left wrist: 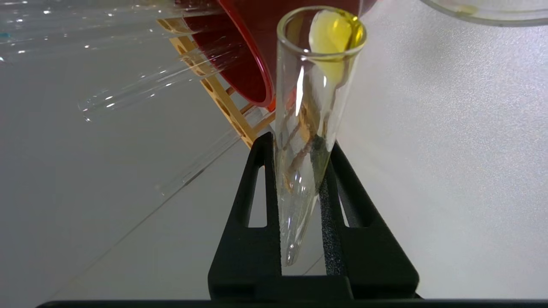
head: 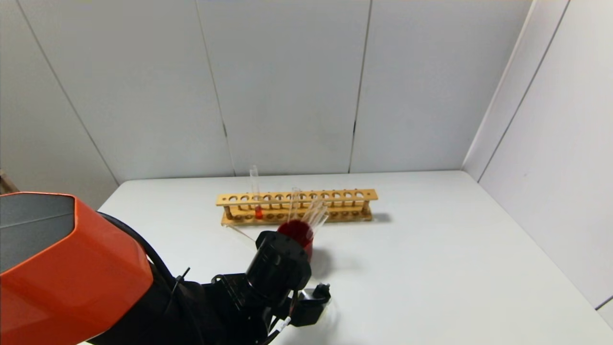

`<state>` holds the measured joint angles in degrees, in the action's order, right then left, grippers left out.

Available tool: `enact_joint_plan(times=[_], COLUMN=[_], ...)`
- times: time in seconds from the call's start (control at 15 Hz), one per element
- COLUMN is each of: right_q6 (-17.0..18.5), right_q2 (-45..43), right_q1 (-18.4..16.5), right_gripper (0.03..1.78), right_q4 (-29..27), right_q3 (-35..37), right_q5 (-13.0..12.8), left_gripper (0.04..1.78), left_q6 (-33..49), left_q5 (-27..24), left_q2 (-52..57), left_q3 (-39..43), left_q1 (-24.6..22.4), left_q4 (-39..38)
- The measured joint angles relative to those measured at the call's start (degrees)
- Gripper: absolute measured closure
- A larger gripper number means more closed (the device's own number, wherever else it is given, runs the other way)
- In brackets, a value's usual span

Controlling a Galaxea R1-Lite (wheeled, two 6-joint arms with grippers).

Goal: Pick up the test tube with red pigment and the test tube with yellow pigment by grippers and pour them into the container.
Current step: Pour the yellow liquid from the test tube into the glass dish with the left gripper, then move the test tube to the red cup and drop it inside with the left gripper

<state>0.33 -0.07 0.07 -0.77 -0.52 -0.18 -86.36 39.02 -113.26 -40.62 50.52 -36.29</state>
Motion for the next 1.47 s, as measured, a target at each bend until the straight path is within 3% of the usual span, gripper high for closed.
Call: enact_joint_plan(times=[0.53, 0.8, 1.07, 1.47], right_q6=[0.00, 0.00, 0.02, 0.00], right_q2=[0.00, 0.00, 0.00, 0.00], right_q1=[0.00, -0.02, 0.02, 0.00], right_gripper=[0.07, 0.07, 0.07, 0.07], right_q4=[0.00, 0.00, -0.02, 0.00], right_q3=[0.00, 0.00, 0.00, 0.00], right_q5=[-0.02, 0.00, -0.02, 0.00], left_gripper=[1.51, 1.51, 1.51, 1.51], left_q6=[1.82, 9.65, 22.83, 51.03], left_q5=[-0.20, -0.33, -0.13, 4.14], left_q2=[2.12, 5.30, 8.96, 11.31], left_q3=[0.46, -1.05, -1.61, -7.23], left_q1=[0.11, 0.04, 0.06, -0.30], left_q4=[-0.56, -3.91, -4.36, -4.39])
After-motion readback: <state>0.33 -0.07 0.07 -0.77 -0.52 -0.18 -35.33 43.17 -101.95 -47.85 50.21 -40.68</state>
